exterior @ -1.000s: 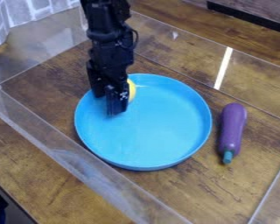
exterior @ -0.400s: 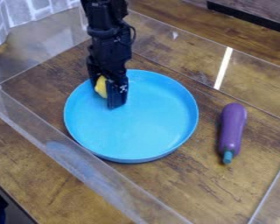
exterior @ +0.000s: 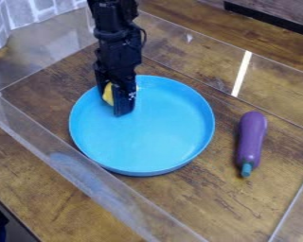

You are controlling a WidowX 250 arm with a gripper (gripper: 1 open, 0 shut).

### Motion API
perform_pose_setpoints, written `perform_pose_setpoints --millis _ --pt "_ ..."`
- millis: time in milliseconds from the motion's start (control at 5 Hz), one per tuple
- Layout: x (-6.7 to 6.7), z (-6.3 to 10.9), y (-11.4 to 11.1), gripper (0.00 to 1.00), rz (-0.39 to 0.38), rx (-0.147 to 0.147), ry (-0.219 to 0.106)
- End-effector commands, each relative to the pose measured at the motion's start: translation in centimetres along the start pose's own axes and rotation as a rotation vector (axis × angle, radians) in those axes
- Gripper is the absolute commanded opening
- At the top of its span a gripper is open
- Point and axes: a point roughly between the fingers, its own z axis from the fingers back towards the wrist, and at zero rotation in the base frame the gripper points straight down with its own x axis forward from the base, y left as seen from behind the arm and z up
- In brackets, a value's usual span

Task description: Remove the lemon from the blue tray and put it on the table

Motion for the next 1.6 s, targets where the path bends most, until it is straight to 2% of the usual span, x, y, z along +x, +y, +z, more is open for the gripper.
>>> perform_pose_setpoints --millis 0,600,1000,1200,1400 --pt "0.1 3.1 1.6 0.0 0.019 0.059 -0.056" --pt "-0.6 6.0 2.1 0.0 0.013 0.103 -0.063" --pt "-1.1 7.1 2.4 0.0 0.002 0.125 -0.063" --pt "-1.8 8.4 3.1 0.0 0.008 0.145 -0.065" --pt "-2.3 9.1 3.8 0.0 0.008 0.163 -0.055"
